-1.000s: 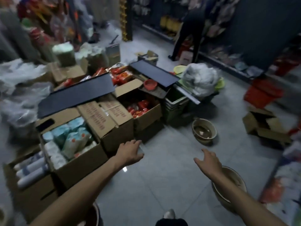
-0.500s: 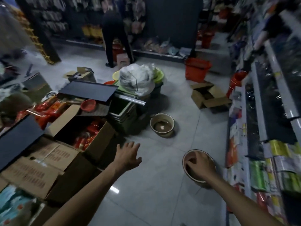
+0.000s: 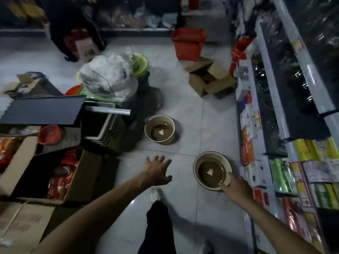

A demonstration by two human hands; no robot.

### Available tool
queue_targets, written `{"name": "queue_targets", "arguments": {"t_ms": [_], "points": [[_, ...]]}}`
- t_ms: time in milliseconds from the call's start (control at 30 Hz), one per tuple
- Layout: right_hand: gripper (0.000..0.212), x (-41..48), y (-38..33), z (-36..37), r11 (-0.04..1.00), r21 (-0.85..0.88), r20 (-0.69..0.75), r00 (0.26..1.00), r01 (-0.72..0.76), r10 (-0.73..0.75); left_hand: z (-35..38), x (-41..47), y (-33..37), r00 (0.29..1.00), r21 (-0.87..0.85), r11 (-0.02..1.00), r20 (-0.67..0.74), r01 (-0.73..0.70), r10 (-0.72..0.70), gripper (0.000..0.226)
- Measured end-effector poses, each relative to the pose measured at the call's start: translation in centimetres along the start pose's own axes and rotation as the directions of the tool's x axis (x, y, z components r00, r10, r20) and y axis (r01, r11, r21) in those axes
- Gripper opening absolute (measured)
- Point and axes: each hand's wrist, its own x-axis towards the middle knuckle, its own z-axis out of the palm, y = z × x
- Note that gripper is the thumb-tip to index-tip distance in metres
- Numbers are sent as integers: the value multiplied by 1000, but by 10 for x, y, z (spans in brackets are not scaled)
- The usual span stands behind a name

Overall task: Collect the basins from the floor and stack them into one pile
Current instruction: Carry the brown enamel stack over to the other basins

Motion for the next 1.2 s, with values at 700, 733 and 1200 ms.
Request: {"name": "queue_targets", "arguments": {"t_ms": [700, 733, 1200], "points": [[62, 118, 21, -61, 877, 292, 205, 921, -381, 332, -34, 275, -3, 959, 185, 958, 224, -219, 176, 74], [55, 132, 27, -60, 875, 298, 230, 918, -382, 322, -27, 283, 5, 964, 164, 966, 212, -200, 163, 73], [34, 317, 156, 140, 690, 394, 413, 788, -607, 457, 218, 471, 97, 898, -238, 954, 436, 182, -63, 62]]}}
